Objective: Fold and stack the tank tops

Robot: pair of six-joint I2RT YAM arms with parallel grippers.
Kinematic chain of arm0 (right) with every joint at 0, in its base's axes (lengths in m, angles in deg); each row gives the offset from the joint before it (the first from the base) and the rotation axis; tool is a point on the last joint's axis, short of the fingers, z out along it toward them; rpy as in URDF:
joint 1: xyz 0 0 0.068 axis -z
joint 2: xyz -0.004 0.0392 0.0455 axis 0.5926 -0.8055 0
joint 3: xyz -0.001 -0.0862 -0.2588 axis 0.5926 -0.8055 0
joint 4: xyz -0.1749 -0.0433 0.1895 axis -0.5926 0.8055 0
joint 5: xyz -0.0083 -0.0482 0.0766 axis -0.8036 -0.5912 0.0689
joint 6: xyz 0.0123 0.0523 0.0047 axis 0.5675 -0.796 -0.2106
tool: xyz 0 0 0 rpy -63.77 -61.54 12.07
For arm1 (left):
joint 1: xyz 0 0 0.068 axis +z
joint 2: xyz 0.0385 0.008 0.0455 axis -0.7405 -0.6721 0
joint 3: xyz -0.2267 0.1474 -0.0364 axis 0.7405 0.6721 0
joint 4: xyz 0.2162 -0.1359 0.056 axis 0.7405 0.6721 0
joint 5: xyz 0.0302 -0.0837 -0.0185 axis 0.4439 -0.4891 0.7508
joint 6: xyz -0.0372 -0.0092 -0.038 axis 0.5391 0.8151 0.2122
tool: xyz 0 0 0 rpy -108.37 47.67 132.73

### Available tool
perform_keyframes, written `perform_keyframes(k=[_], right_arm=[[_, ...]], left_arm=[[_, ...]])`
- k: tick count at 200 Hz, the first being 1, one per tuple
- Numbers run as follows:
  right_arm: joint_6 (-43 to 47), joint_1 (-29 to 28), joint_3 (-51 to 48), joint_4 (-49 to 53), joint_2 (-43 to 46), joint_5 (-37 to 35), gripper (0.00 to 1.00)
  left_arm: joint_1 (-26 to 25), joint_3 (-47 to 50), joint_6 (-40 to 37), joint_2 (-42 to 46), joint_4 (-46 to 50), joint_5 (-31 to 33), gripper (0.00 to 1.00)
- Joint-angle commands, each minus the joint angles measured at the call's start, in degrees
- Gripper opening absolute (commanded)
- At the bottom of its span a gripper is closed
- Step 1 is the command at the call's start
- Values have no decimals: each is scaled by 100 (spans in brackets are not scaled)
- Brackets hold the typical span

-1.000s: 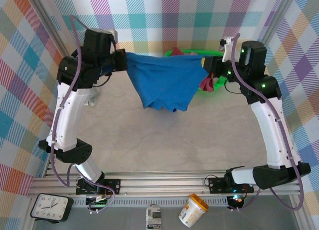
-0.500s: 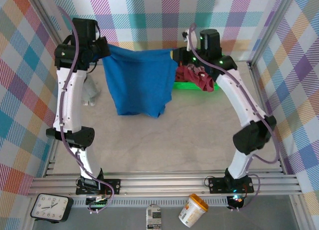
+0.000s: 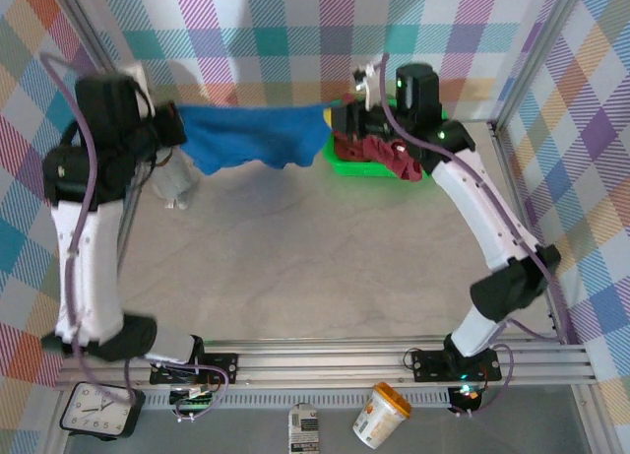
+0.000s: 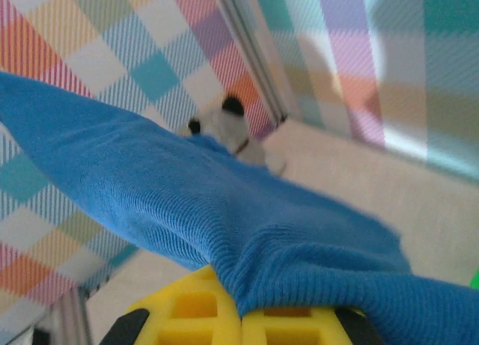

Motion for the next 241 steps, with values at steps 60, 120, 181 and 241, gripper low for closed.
perform_keyframes(k=[60,120,181,241], right_arm=[[-203,16,-4785,81,1146,-107,0],[-152,167,-5169,747,1140,-574,3],[-175,196,-5515,908,1068,-179,24],[-864,446,-6017,1406,1630,-1441,45]], left_arm=[[-2398,7464,3151,2739,-2677,-1185,0],[-4254,8209,4428,2378,-2726,-505,0],[-4629,8173,4906,1858,-1105,-54,0],[-4629,8213,5214,1896,-871,303,0]])
